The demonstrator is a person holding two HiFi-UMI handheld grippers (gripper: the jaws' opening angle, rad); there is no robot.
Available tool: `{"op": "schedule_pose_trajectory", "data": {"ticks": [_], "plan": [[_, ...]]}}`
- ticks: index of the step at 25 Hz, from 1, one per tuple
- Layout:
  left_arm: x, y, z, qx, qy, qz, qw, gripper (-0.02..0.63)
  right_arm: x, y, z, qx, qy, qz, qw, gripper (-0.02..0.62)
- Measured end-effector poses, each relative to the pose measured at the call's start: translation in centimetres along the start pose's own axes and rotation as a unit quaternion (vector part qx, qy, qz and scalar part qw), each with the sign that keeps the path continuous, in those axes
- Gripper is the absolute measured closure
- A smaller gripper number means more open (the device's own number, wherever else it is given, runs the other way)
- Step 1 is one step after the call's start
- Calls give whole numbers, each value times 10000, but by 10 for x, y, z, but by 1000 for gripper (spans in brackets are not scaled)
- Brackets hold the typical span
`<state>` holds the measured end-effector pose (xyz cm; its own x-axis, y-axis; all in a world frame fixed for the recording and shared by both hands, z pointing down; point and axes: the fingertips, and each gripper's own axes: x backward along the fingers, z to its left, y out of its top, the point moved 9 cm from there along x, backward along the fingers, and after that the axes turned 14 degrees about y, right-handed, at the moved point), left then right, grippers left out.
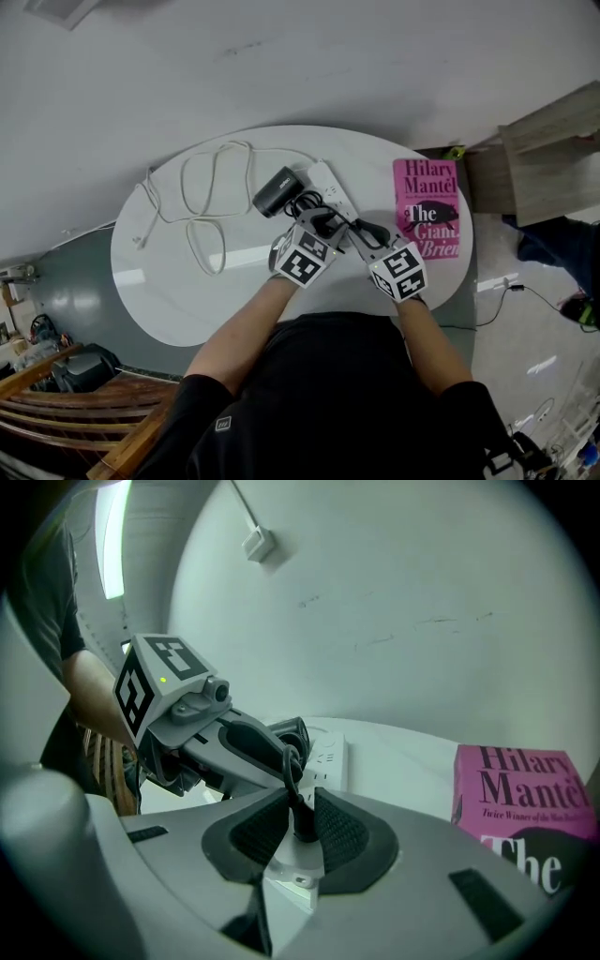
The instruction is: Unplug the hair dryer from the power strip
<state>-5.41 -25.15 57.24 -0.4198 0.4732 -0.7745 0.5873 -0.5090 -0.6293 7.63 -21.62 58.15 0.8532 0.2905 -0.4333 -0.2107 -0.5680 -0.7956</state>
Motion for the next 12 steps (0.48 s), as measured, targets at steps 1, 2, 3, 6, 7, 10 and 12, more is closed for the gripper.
{"op": "schedule_pose_trajectory", "data": {"ticks": [1, 2, 3, 6, 7, 10, 12], "plan": [[0, 1, 0, -31, 42, 31, 10000, 500, -1, 0, 1, 104, -6, 52, 9999, 501], [-1, 1, -1, -62, 95, 71, 9999, 505, -1, 1, 2, 195, 0, 107, 9998, 506], [-2, 0, -2, -102, 152, 119, 9998, 508, -1, 1, 3, 268, 16, 159, 9995, 512], [-4, -2, -6, -286, 299, 267, 9988, 532, 0, 2, 8, 422, 59, 250, 9988, 520], [-5, -2, -7, -347, 328, 296, 9984, 538, 0, 3, 9, 459, 55, 266, 9986, 522], [-7, -2, -8, -454, 345, 335, 9978, 541, 1, 2, 11, 523, 24, 295, 9982, 526], [-7, -1, -8, -484, 326, 392, 9975, 540, 2, 3, 11, 496, 28, 270, 9984, 528]]}}
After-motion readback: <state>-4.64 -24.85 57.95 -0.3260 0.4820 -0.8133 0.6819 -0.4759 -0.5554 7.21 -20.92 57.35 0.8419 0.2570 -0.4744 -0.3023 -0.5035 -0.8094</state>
